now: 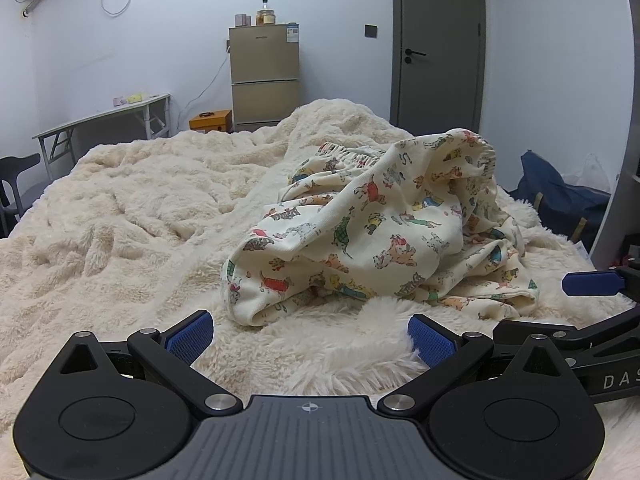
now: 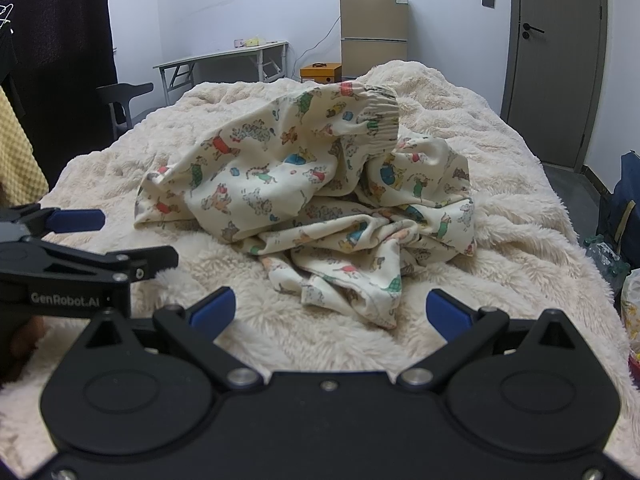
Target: Fold clothes
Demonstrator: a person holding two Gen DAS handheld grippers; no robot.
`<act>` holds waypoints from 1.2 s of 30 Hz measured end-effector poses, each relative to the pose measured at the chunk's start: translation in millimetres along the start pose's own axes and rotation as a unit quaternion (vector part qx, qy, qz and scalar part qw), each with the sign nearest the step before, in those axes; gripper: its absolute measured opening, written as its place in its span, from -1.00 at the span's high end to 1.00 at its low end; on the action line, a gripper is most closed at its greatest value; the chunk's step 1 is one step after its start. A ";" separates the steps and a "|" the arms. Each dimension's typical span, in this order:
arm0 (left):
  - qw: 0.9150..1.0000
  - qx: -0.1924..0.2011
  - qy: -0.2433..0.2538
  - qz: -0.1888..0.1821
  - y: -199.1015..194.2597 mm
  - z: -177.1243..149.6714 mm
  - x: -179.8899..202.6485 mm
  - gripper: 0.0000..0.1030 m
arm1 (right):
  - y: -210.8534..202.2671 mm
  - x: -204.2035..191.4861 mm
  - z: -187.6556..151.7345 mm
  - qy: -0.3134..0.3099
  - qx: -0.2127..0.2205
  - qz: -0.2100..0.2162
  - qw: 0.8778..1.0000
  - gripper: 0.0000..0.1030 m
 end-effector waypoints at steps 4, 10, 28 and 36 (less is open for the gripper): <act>1.000 0.000 0.000 -0.001 0.1 -0.1 0.4 -1.00 | 0.3 -0.3 -0.2 0.000 -0.001 0.001 1.000 -1.00; 1.000 -0.001 -0.001 -0.005 1.0 -0.8 0.3 -1.00 | 1.4 0.0 -0.8 0.001 -0.004 0.003 1.000 -1.00; 1.000 -0.003 -0.001 -0.016 2.9 -1.6 1.8 -1.00 | 1.7 -1.9 -1.3 -0.005 -0.001 0.004 1.000 -1.00; 1.000 -0.003 -0.001 -0.018 2.8 -2.1 1.9 -1.00 | 1.5 -3.2 -1.6 -0.008 -0.001 0.005 1.000 -1.00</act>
Point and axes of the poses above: each gripper's, at about its wrist camera, not at the fingertips, and y roughly the way its jaws point, x to its right, z to its top, the point moved 4 cm from there along y, roughly the way its jaws point, and after that the axes turned 2 degrees about -z, right-handed, at the moved point
